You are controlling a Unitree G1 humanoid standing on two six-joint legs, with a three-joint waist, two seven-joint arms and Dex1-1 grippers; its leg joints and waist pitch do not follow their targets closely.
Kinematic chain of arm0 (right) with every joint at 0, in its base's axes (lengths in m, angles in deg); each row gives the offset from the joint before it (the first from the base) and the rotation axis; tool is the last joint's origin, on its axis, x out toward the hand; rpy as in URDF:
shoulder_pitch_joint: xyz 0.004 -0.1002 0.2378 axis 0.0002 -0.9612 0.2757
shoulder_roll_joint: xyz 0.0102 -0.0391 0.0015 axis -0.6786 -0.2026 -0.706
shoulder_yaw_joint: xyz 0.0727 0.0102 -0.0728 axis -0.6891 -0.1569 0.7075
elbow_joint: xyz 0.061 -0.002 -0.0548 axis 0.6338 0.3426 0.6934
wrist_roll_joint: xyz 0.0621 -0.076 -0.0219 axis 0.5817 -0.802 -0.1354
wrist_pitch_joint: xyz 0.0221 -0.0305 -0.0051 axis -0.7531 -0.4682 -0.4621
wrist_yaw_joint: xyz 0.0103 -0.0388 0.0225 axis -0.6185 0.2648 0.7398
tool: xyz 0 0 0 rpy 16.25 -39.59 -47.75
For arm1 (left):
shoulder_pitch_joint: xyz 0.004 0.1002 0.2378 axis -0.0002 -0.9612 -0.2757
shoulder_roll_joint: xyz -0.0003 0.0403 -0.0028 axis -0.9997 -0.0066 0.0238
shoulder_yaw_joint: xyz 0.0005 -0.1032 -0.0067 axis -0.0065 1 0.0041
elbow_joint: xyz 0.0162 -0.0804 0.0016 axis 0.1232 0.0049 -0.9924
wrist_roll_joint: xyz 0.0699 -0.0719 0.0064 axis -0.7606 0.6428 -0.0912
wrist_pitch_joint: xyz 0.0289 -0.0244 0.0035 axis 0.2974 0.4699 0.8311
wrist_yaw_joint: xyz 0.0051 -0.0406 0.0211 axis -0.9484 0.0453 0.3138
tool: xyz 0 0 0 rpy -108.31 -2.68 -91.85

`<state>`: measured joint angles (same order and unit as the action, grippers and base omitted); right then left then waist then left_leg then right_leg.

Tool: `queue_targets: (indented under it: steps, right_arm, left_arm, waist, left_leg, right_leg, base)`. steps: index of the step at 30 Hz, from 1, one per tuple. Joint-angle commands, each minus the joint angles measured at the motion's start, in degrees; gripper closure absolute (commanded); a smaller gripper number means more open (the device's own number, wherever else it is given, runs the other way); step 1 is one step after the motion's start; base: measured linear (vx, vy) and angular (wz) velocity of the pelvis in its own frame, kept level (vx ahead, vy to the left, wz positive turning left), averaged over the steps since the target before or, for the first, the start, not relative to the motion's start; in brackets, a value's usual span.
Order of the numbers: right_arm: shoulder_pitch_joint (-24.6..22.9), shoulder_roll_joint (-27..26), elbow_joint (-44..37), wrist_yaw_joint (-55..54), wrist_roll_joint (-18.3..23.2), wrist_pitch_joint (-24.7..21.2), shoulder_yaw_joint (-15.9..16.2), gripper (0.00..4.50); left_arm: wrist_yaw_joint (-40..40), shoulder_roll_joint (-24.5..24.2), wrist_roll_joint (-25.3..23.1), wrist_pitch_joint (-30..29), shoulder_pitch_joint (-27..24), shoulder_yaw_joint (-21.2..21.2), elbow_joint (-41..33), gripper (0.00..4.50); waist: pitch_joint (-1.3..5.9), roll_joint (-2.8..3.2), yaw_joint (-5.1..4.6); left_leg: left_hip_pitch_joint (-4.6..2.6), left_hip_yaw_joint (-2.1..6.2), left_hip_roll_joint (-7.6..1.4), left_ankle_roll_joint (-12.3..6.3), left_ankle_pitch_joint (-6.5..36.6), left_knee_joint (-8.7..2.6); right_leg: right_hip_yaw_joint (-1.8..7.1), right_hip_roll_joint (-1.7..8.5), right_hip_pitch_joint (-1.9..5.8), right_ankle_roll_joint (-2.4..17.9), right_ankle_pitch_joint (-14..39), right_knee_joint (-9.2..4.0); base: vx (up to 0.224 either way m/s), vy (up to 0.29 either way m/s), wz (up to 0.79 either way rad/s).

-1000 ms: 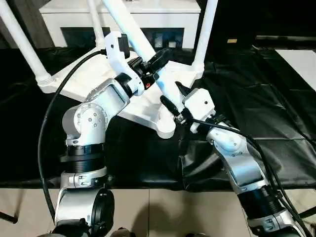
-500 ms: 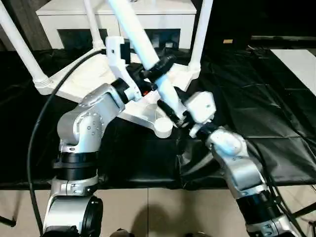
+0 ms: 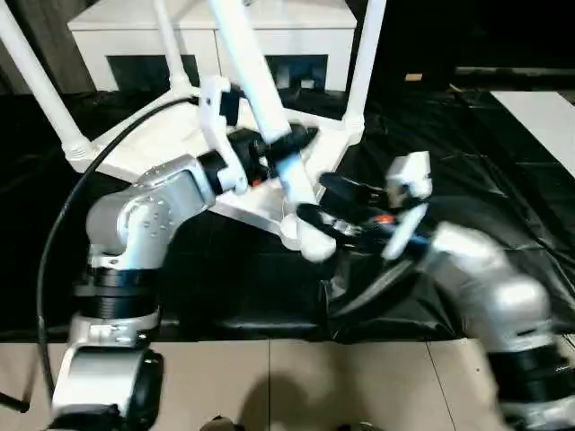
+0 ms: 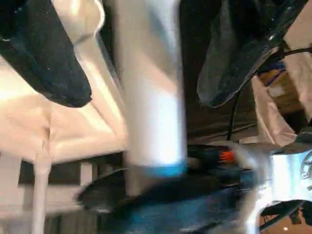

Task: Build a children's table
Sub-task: Pick table leg

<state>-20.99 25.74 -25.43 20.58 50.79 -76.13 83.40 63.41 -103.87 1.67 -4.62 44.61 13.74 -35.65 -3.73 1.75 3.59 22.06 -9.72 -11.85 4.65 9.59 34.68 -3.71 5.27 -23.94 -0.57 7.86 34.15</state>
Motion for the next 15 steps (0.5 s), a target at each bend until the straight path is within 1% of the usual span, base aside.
queue_targets:
  steps: [1, 2, 3, 5, 7, 8, 10, 12, 13, 15]
  right_arm:
    - [1.16, 0.29, 0.05, -0.20, 2.96, -4.76, -0.99, 0.35]
    - [1.23, 0.32, 0.09, -0.26, 3.19, -5.18, -1.04, 0.35]
    - [2.11, 0.60, 0.18, -0.83, 6.14, -10.09, -1.53, 0.35]
    - [2.35, 0.53, 0.18, -0.92, 6.86, -11.26, -1.57, 0.35]
    - [2.63, 0.57, 0.29, -0.90, 6.74, -12.53, -1.06, 0.35]
    - [2.83, 0.58, 0.39, -1.07, 6.61, -13.33, -0.79, 0.35]
    - [2.88, 0.65, 0.74, -1.23, 5.67, -14.79, 0.31, 0.35]
    - [2.92, 0.62, 0.85, -1.35, 5.44, -15.43, 0.57, 0.35]
    - [3.11, 0.65, 0.69, -1.84, 5.53, -16.52, 0.77, 0.35]
    - [3.24, 0.81, 0.25, -2.16, 5.46, -16.87, 1.12, 0.35]
  left_arm:
    - [1.15, -0.45, 1.32, -1.40, 2.07, -0.68, -0.68, 2.66]
    - [1.19, -0.45, 1.34, -1.47, 2.09, -0.69, -0.64, 2.66]
    - [2.22, -0.47, 1.55, -2.66, 2.52, -0.86, -0.09, 2.66]
    - [2.48, -0.44, 1.59, -2.96, 2.60, -0.97, -0.04, 2.66]
    - [3.01, -0.54, 1.79, -3.40, 2.54, -1.38, -0.25, 2.66]
    - [3.14, -0.66, 1.95, -3.63, 2.53, -1.56, -0.36, 2.66]
    - [3.18, -0.85, 1.93, -3.94, 2.37, -2.22, -0.69, 2.66]
    - [2.96, -0.92, 1.63, -3.86, 2.32, -2.51, -0.71, 2.66]
    - [2.85, -0.97, 1.04, -3.70, 2.32, -2.74, -0.57, 2.66]
    - [2.76, -0.92, 0.64, -3.58, 2.24, -2.65, -0.60, 2.66]
  waist:
    - [4.58, -0.87, 0.27]
    - [4.57, -0.89, 0.30]
    - [4.61, -0.84, 0.32]
    - [4.74, -0.89, 0.47]
    - [4.84, -0.95, 0.49]
    - [4.82, -0.86, 0.54]
    - [4.87, -0.95, 0.55]
    - [4.82, -0.91, 0.57]
    - [4.78, -0.90, 0.60]
    - [4.81, -0.98, 0.73]
  left_leg:
    - [-0.87, -0.42, 0.08, -1.22, 13.41, -3.83]
    - [-0.80, -0.41, 0.12, -1.25, 13.35, -3.85]
    - [-0.81, -0.38, 0.20, -1.16, 12.99, -3.83]
    - [-0.67, -0.33, 0.06, -0.94, 12.09, -3.85]
    - [-0.54, -0.32, 0.05, -0.72, 11.31, -3.84]
    - [-0.61, -0.33, 0.03, -0.58, 11.25, -3.84]
    - [-0.62, -0.37, 0.07, -0.50, 11.11, -3.80]
    - [-0.60, -0.35, 0.06, -0.29, 11.10, -3.83]
    - [-0.67, -0.38, 0.03, -0.21, 11.47, -3.85]
    - [-0.65, -0.36, -0.02, -0.08, 11.31, -3.88]
  right_leg:
    - [1.37, 1.46, 2.98, 10.02, 21.37, -4.02]
    - [1.34, 1.54, 3.10, 9.86, 21.67, -4.07]
    - [1.30, 1.52, 3.18, 9.51, 22.03, -4.11]
    - [1.28, 1.61, 3.22, 9.45, 20.84, -4.05]
    - [1.29, 1.62, 3.32, 9.51, 19.79, -3.86]
    - [1.31, 1.62, 3.24, 9.59, 19.60, -3.84]
    - [1.32, 1.62, 3.29, 9.74, 19.34, -3.80]
    - [1.31, 1.63, 3.27, 9.63, 19.59, -3.81]
    - [1.33, 1.63, 3.23, 9.51, 20.01, -3.89]
    - [1.35, 1.68, 3.28, 9.22, 20.16, -3.89]
  base:
    - [0.000, 0.000, 0.00]
    - [0.000, 0.000, 0.00]
    - [0.000, 0.000, 0.00]
    - [0.000, 0.000, 0.00]
    - [0.000, 0.000, 0.00]
    - [0.000, 0.000, 0.00]
    - [0.000, 0.000, 0.00]
    - [0.000, 0.000, 0.00]
    - [0.000, 0.000, 0.00]
    - [0.000, 0.000, 0.00]
